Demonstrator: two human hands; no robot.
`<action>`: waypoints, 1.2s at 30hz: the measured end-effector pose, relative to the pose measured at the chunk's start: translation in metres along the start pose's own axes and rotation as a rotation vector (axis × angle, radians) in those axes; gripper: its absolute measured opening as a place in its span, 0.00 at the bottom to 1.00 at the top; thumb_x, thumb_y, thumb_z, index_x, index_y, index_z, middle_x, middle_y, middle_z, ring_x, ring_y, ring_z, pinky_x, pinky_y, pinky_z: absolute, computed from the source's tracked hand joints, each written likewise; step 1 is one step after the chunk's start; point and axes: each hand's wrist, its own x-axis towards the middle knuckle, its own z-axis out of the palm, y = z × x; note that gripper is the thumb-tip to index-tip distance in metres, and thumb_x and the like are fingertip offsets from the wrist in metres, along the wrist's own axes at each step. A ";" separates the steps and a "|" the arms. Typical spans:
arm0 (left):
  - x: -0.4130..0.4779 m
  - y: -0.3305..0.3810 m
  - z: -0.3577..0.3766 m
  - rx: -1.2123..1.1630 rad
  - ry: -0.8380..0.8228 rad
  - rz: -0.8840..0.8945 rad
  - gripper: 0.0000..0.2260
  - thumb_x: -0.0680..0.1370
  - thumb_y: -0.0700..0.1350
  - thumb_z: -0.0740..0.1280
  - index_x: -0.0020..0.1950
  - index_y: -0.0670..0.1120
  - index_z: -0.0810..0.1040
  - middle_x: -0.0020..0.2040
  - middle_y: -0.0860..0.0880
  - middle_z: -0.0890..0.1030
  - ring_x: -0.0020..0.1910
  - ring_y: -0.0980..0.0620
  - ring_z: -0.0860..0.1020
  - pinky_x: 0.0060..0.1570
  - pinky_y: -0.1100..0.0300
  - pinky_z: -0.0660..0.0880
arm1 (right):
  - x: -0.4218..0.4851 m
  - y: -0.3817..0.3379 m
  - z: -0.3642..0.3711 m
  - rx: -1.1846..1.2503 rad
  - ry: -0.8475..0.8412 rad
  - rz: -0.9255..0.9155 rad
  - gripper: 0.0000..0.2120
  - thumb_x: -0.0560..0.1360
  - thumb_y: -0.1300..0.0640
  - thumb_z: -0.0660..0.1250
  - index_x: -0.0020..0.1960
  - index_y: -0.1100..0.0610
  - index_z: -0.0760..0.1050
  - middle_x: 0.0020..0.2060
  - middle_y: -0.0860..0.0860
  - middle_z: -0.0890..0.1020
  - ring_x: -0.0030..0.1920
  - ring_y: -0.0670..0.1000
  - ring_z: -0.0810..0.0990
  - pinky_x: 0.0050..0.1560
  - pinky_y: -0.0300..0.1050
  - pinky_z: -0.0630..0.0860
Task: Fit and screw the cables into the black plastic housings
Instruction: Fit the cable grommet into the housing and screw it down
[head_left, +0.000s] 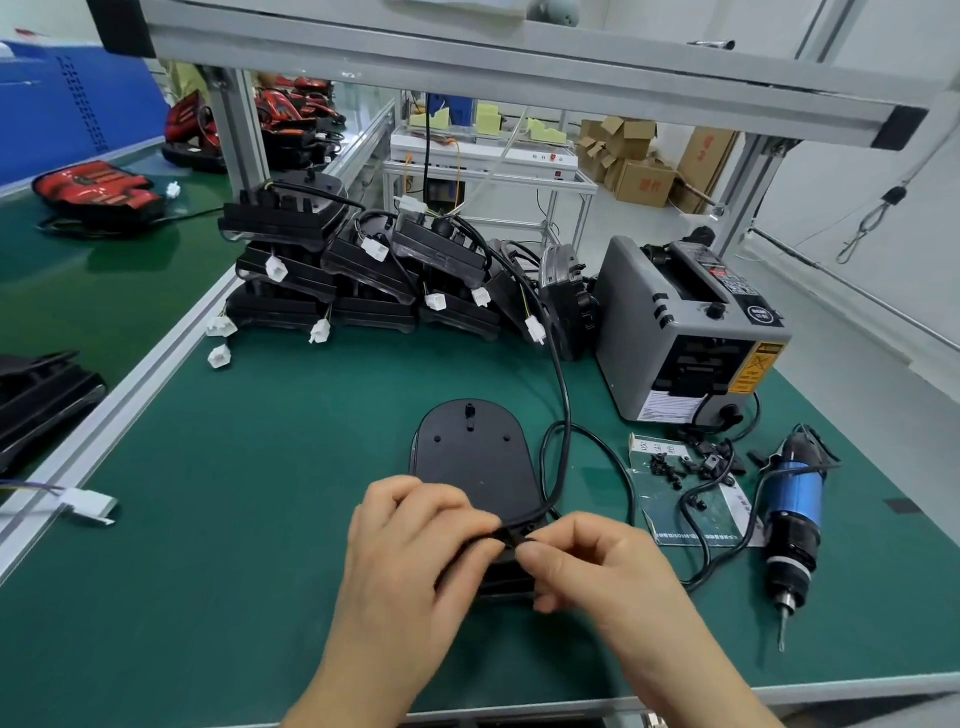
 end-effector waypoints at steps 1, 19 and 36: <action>0.001 0.000 -0.001 0.000 -0.024 -0.080 0.10 0.73 0.55 0.65 0.47 0.51 0.81 0.46 0.58 0.78 0.50 0.54 0.69 0.48 0.54 0.70 | 0.002 0.001 0.000 -0.055 0.034 -0.014 0.07 0.69 0.64 0.74 0.32 0.59 0.80 0.26 0.50 0.79 0.28 0.48 0.76 0.33 0.41 0.75; 0.000 0.003 0.010 -0.197 -0.146 -0.318 0.02 0.69 0.50 0.67 0.40 0.56 0.78 0.45 0.61 0.74 0.53 0.58 0.69 0.50 0.70 0.64 | 0.023 0.008 -0.003 -0.775 0.181 -0.380 0.12 0.66 0.45 0.74 0.32 0.45 0.71 0.34 0.43 0.76 0.42 0.41 0.74 0.41 0.38 0.70; 0.002 0.003 0.005 -0.248 -0.202 -0.314 0.02 0.71 0.49 0.68 0.41 0.57 0.77 0.46 0.61 0.73 0.54 0.58 0.69 0.50 0.73 0.63 | 0.041 0.004 -0.021 -0.634 -0.138 -0.495 0.11 0.68 0.56 0.76 0.39 0.42 0.77 0.41 0.41 0.78 0.52 0.43 0.74 0.54 0.36 0.68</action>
